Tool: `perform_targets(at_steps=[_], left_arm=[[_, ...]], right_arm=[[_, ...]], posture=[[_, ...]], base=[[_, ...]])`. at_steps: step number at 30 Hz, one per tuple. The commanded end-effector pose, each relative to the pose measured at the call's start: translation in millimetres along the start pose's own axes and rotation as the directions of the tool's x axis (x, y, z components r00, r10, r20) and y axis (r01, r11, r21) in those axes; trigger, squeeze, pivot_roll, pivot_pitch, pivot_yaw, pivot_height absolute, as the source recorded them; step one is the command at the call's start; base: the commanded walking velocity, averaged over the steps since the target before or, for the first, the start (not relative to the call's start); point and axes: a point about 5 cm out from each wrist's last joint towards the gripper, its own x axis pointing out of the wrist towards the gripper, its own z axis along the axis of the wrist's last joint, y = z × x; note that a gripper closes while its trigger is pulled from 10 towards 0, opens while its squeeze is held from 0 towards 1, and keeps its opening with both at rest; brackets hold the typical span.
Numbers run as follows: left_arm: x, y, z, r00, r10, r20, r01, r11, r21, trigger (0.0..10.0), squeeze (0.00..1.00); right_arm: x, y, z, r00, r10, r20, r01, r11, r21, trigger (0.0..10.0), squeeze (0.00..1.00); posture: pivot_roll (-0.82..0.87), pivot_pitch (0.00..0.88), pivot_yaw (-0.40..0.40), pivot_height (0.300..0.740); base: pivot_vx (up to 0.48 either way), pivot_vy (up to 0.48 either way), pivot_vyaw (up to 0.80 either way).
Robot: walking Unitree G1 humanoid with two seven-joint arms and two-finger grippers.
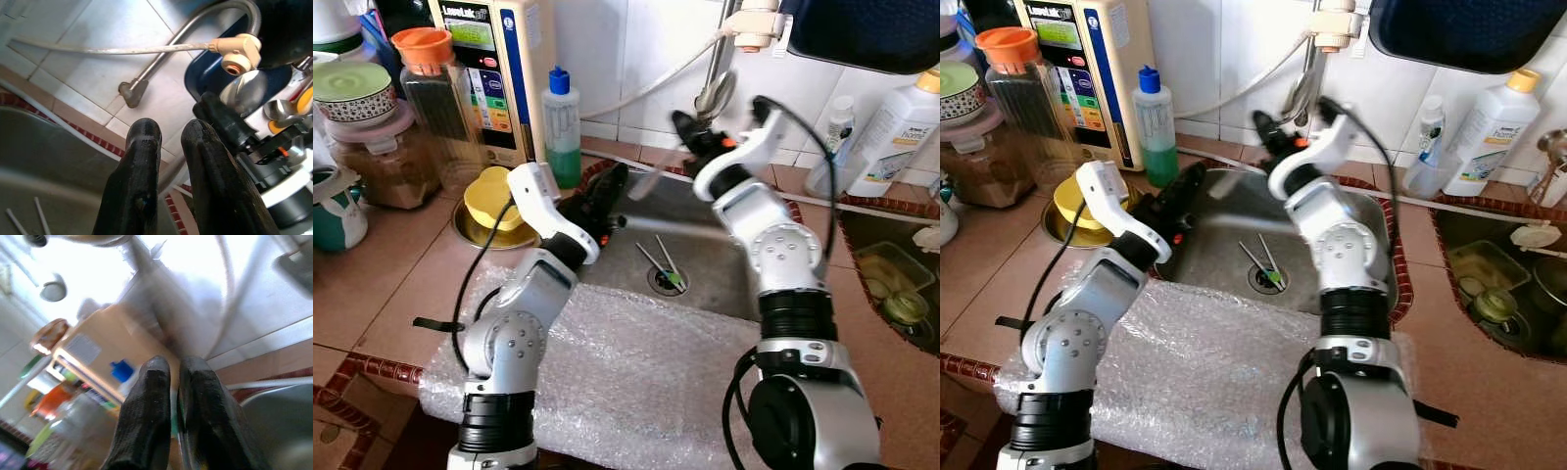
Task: Kitchen organization
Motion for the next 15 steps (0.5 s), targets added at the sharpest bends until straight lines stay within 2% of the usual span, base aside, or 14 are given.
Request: perform_targets(at_steps=[1,10,12,13,15], left_arm=[[0.9,-6.5,-0.8,1.0,-0.017,-0.005,0.017,1.0,0.013,10.0,1.0],[0.1,-3.7,1.4,1.0,-0.001,-0.013,0.002,0.999,0.048,10.0,1.0],[-1.2,-3.7,-0.5,0.999,-0.009,-0.036,0.012,0.997,0.083,10.0,1.0],[-1.2,-3.7,-0.5,0.999,-0.009,-0.036,0.012,0.997,0.083,10.0,1.0],[-2.7,-4.1,-3.0,0.998,-0.015,-0.057,0.021,0.994,0.107,10.0,1.0]], right_arm=[[3.9,4.0,4.1,1.0,-0.004,0.018,0.004,1.0,-0.01,0.0,0.0],[3.6,-4.2,8.9,0.998,-0.036,0.041,0.038,0.998,-0.041,0.0,0.0],[3.7,-9.7,10.1,0.998,-0.045,0.033,0.048,0.994,-0.101,0.0,0.0],[3.7,-9.7,10.1,0.998,-0.045,0.033,0.048,0.994,-0.101,0.0,0.0],[4.1,-15.3,10.5,0.999,-0.049,0.018,0.051,0.983,-0.177,0.0,0.0]], posture=[[0.03,0.024,-0.018,0.74],[0.04,0.026,-0.019,0.74],[0.04,0.026,-0.021,0.74],[0.04,0.026,-0.021,0.74],[0.05,0.026,-0.021,0.74]], base=[[0.0,0.0,0.0],[0.0,0.0,0.0],[0.0,0.0,0.0],[0.0,0.0,0.0],[0.0,0.0,0.0]])
